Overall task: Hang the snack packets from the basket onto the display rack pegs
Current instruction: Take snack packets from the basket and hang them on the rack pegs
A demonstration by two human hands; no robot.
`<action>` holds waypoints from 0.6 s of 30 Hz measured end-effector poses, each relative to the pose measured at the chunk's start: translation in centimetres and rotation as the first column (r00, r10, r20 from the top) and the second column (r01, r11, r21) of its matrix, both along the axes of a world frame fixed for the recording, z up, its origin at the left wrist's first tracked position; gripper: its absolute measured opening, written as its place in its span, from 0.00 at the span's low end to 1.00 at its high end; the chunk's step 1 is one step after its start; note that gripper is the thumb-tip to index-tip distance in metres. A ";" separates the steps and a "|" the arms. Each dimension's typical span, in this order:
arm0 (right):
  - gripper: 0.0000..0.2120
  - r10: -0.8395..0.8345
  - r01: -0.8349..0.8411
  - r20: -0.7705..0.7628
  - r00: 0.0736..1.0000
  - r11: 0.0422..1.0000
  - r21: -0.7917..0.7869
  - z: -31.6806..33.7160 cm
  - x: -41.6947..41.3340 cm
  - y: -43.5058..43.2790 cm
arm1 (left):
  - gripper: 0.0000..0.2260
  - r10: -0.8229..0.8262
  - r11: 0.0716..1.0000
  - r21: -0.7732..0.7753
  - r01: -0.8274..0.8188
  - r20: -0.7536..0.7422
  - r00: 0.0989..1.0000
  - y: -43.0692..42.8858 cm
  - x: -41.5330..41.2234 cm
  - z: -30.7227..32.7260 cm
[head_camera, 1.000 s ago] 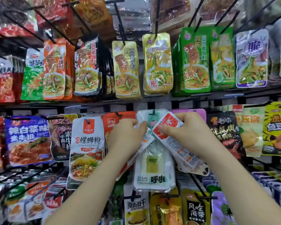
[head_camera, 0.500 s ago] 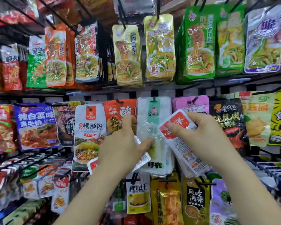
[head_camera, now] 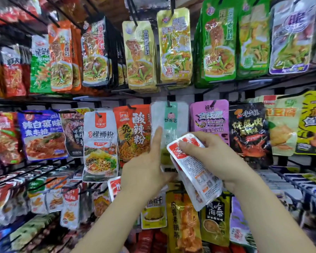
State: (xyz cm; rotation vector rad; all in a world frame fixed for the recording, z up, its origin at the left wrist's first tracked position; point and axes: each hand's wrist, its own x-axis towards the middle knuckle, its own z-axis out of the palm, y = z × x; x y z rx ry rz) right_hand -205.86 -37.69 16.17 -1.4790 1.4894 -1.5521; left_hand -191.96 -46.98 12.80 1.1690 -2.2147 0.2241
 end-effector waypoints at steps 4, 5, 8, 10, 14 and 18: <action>0.09 -0.129 0.126 -0.024 0.991 0.986 -0.108 -0.3 0.1 1.2 | 0.52 -0.045 0.998 0.043 0.043 0.032 0.999 0.6 1.4 0.4; 0.11 -0.170 0.163 -0.032 0.985 0.974 -0.154 -0.3 0.3 1.5 | 0.49 -0.050 0.998 0.034 0.050 0.008 0.999 0.9 2.1 0.5; 0.13 -0.184 0.197 0.078 0.980 0.948 -0.250 -0.6 1.6 2.0 | 0.26 -0.167 0.982 -0.120 0.143 -0.222 0.961 1.7 4.4 0.5; 0.12 -0.135 0.173 0.153 0.979 0.948 -0.269 -1.1 3.1 2.0 | 0.12 -0.358 0.933 -0.155 0.324 -0.479 0.802 2.9 5.7 0.0; 0.12 -0.039 0.140 0.285 0.958 0.929 -0.342 -2.4 7.4 1.3 | 0.13 -0.407 0.811 0.052 0.582 -0.664 0.627 4.9 6.9 -1.0; 0.11 -0.033 0.183 0.354 0.935 0.898 -0.400 -4.0 12.1 0.6 | 0.17 -0.357 0.862 0.066 0.502 -0.623 0.696 5.1 10.1 -2.1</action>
